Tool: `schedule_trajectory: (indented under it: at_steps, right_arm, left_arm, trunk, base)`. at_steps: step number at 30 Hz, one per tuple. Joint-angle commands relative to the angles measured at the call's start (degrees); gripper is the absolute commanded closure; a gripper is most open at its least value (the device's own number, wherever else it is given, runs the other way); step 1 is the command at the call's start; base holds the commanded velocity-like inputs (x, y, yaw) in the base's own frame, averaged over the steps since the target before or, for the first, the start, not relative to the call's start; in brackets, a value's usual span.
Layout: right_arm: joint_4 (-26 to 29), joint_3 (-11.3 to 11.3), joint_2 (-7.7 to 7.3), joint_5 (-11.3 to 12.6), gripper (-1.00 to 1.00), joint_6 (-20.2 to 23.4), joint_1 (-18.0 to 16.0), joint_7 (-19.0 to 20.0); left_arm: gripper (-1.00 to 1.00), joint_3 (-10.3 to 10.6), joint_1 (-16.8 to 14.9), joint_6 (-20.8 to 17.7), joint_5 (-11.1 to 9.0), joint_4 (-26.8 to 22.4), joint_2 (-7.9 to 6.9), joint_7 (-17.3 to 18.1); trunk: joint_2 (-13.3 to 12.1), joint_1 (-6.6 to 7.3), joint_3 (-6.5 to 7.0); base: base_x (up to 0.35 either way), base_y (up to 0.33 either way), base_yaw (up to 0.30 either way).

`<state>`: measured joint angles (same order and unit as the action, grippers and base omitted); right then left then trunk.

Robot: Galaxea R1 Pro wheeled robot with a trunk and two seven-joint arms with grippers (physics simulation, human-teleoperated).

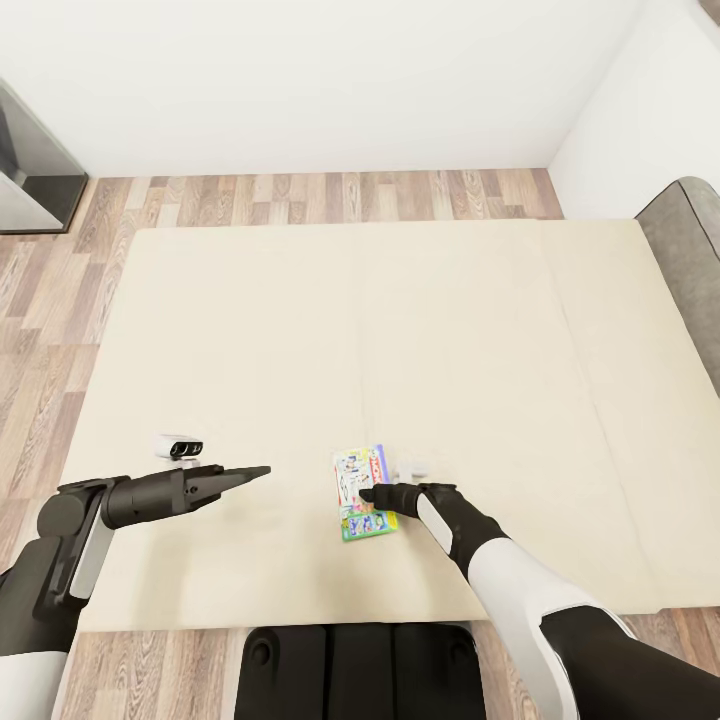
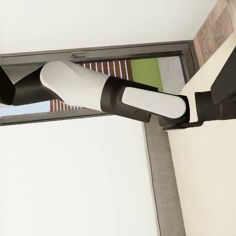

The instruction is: Put all the toys in the child's room - the three board games (two on the bed and one on the table), the two jigsaw puzzles on the table, and the tennis ball on the table - inside the toy box on the table in the child's room.

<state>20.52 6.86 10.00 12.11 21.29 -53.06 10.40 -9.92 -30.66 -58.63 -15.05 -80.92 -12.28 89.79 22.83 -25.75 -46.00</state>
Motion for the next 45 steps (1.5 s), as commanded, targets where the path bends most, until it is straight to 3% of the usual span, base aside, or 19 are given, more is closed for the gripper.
schedule_trajectory:
  at_steps: [1,45]
  right_arm:
    - [0.05,0.17,0.0,0.46,-1.0,0.23,-0.02,-0.12]
    - [0.84,0.26,0.0,-0.16,-1.0,0.15,-0.02,1.64]
  left_arm:
    - [-1.0,-0.01,-0.01,-0.61,0.02,-0.03,-0.03,0.21]
    - [-1.0,-0.19,-0.01,-0.61,-0.06,-0.02,-0.15,0.21]
  trunk:
    - [0.09,-0.03,-0.06]
    - [0.09,-0.03,-0.06]
  base:
    - [0.0,0.0,0.0]
    - [0.0,0.0,0.0]
